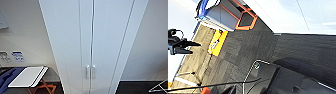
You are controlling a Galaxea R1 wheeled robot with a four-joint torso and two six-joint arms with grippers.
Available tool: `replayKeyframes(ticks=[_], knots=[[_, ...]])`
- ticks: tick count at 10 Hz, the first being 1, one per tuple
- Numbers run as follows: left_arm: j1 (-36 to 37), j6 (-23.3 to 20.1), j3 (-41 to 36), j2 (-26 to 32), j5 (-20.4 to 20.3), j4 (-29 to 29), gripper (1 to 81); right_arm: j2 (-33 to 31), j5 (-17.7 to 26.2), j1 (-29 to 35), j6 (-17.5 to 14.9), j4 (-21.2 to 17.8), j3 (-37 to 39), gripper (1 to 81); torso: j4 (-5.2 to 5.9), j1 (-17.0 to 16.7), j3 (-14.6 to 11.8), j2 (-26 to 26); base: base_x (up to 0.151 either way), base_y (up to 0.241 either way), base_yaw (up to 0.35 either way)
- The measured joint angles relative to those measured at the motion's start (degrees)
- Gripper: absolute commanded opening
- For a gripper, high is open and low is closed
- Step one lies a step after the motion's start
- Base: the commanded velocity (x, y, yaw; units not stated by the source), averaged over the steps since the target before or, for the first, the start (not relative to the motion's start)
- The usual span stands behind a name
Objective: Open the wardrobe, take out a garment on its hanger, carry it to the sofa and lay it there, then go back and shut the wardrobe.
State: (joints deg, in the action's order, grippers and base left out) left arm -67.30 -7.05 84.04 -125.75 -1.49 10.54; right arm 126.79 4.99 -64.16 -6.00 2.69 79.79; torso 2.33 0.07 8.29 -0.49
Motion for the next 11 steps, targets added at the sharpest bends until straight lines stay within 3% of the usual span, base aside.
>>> replayKeyframes(ticks=[7, 11], knots=[[13.3, 0.7, -10.2, 7.3, 0.6, 0.6, 81.1, -2.5, 1.1, 9.8, 0.1, 0.0, -5.1, 81.1, 0.0, 0.0, 0.0, 0.0, 0.0, 0.0, 0.0], [21.6, 1.0, -13.5, 9.6, 2.9, -1.2, 81.1, -2.5, 3.2, 16.2, 2.2, 0.0, -6.9, 81.1, 0.0, 0.0, 0.1, 0.1, 0.0, 0.0, 0.0]])
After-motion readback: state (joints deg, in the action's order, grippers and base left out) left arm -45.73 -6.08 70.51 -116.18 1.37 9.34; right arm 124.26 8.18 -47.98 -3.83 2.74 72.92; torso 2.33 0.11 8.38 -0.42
